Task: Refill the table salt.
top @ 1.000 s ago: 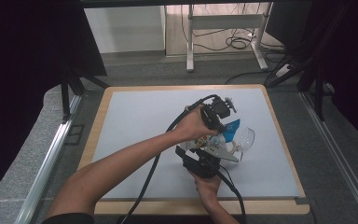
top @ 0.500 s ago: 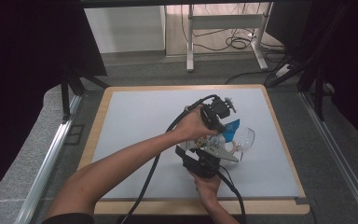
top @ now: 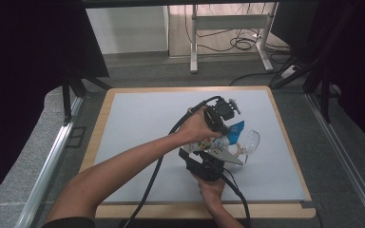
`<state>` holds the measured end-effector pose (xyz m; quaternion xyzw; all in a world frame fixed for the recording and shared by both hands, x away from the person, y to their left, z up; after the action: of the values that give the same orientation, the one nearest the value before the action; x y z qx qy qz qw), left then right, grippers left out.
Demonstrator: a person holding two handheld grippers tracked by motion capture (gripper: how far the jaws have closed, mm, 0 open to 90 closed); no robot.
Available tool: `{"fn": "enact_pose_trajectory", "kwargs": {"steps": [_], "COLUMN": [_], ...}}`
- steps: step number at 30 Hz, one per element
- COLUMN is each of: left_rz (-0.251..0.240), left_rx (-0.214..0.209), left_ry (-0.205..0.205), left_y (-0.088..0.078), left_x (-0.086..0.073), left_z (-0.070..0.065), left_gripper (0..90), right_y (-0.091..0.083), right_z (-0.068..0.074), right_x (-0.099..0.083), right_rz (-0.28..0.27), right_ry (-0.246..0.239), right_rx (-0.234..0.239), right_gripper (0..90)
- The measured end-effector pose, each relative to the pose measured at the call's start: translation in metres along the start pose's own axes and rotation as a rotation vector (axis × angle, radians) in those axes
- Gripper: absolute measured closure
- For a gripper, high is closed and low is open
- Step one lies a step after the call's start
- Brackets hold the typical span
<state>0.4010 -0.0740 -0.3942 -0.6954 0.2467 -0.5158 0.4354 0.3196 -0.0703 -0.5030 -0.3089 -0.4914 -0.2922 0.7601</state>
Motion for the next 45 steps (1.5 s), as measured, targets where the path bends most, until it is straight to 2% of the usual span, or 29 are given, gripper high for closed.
{"fn": "enact_pose_trajectory", "kwargs": {"steps": [45], "left_rz": [0.004], "left_rx": [-0.01], "left_ry": [0.007], "left_y": [0.0036], "left_x": [0.0025], "left_z": [-0.003], "left_gripper": [90.0], "right_y": [-0.0039], "right_z": [-0.0019], "right_x": [0.0072], "right_rz": [-0.026], "right_ry": [0.013], "right_rx": [0.004], "right_gripper": [51.9]}}
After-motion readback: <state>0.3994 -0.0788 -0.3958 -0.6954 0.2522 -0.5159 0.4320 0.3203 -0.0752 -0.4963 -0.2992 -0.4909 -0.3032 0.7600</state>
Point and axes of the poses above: each handheld gripper's, and its own axes: y roughly forward along the jaws, x roughly out of its top, z roughly to its left, the point moved 4 cm from there along y, roughly forward along the jaws, and after that the axes turned 6 degrees about -x, right-handed, at the moved point
